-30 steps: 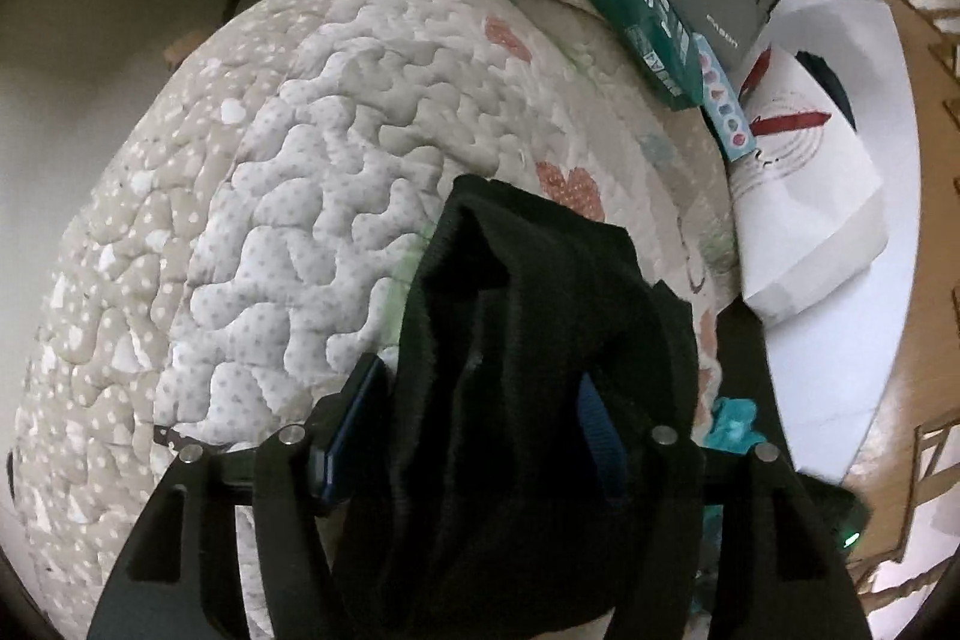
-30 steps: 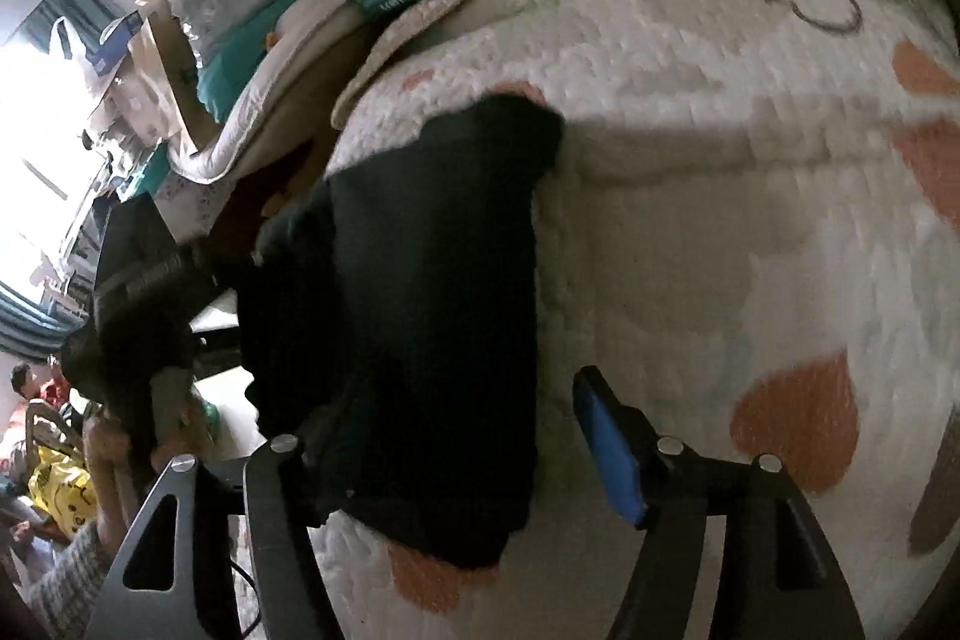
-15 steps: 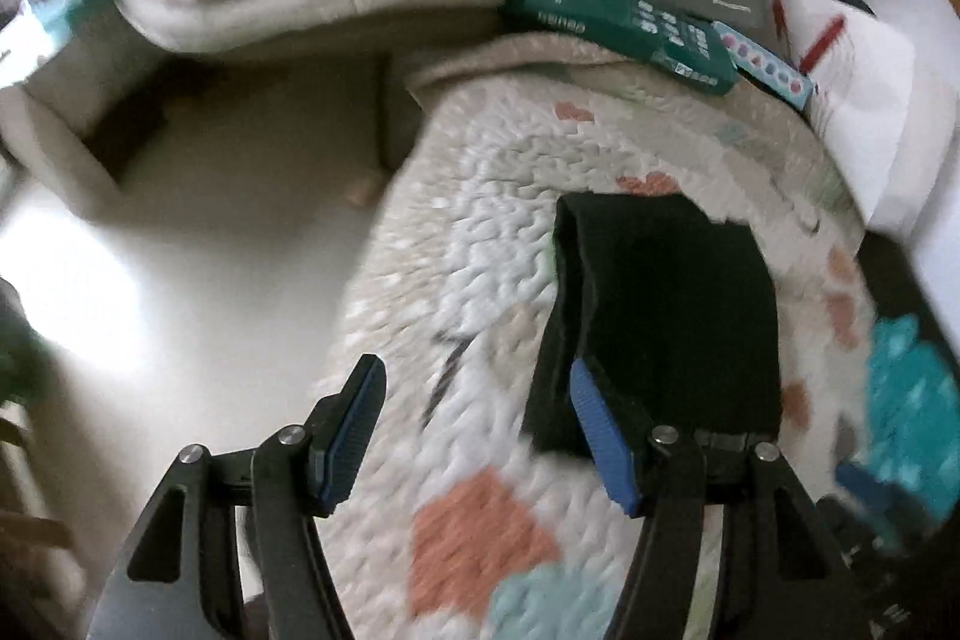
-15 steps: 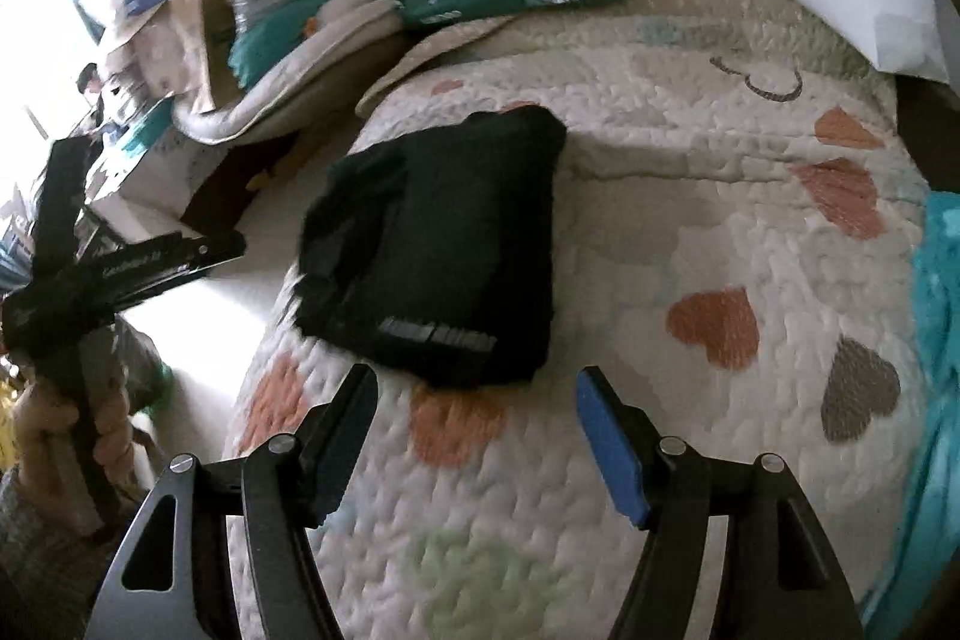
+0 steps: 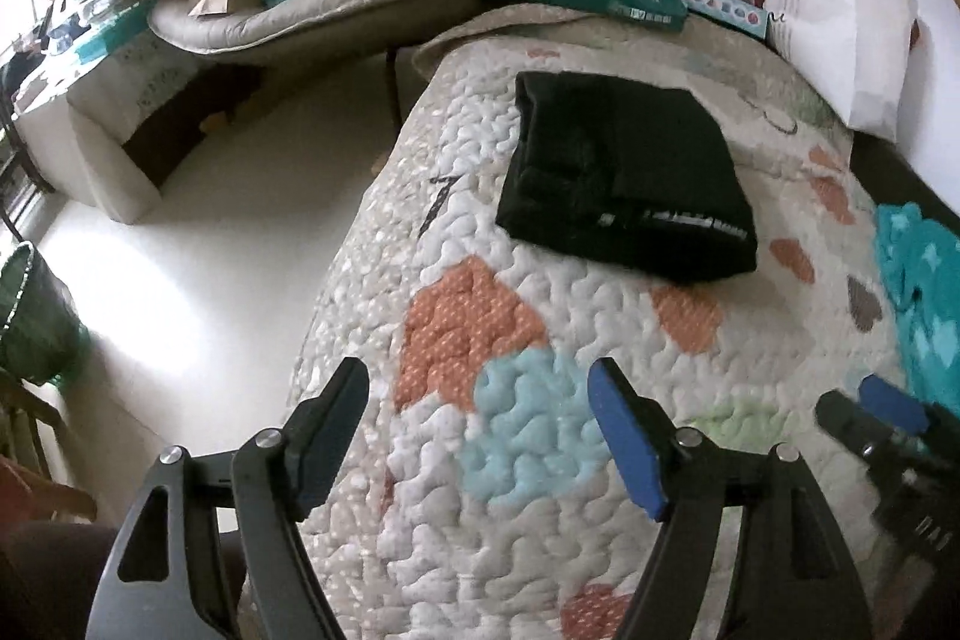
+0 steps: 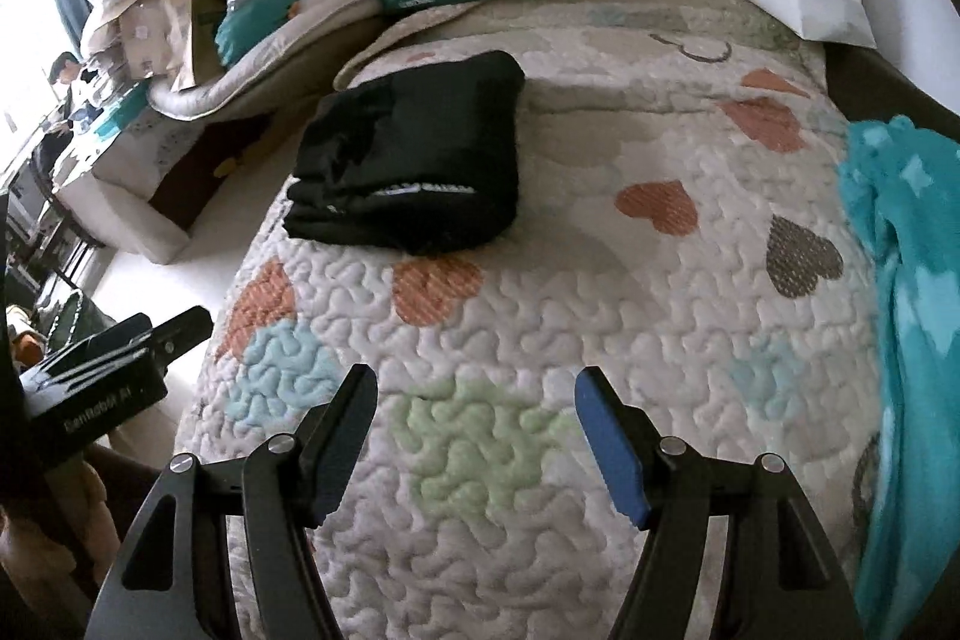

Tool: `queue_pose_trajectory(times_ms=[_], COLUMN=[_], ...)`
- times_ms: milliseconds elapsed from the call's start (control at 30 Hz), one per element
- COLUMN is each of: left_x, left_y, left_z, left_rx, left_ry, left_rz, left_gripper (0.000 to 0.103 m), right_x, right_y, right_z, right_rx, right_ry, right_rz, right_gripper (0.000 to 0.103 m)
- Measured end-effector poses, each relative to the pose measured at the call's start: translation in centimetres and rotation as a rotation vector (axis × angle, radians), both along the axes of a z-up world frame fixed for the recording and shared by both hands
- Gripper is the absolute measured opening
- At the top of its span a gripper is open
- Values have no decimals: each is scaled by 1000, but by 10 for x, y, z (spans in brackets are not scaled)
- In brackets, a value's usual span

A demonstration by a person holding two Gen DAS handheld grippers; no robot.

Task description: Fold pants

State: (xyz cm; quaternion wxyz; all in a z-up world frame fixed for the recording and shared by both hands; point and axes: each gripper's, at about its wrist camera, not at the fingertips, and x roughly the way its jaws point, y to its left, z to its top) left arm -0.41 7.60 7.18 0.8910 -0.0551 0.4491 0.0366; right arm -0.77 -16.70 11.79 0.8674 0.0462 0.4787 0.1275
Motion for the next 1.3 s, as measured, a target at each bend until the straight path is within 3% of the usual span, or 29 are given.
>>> queue_pose_trajectory(times_ms=[133,700,1300], left_x=[-3,6,6], left_y=[4,9,5], left_z=[-12,-35,-37], left_rx=[33,-22,-8], left_ry=[6,74,72], left_rz=[8,17,6], left_gripper=[75,75,75], right_x=[0,7,0], right_y=[6,10,26], right_z=[-6,-24,-11], right_rx=[-22,-17,-88], right_ry=[-2,22,-70], right_rz=[14,6,55], right_gripper=[74,74,74])
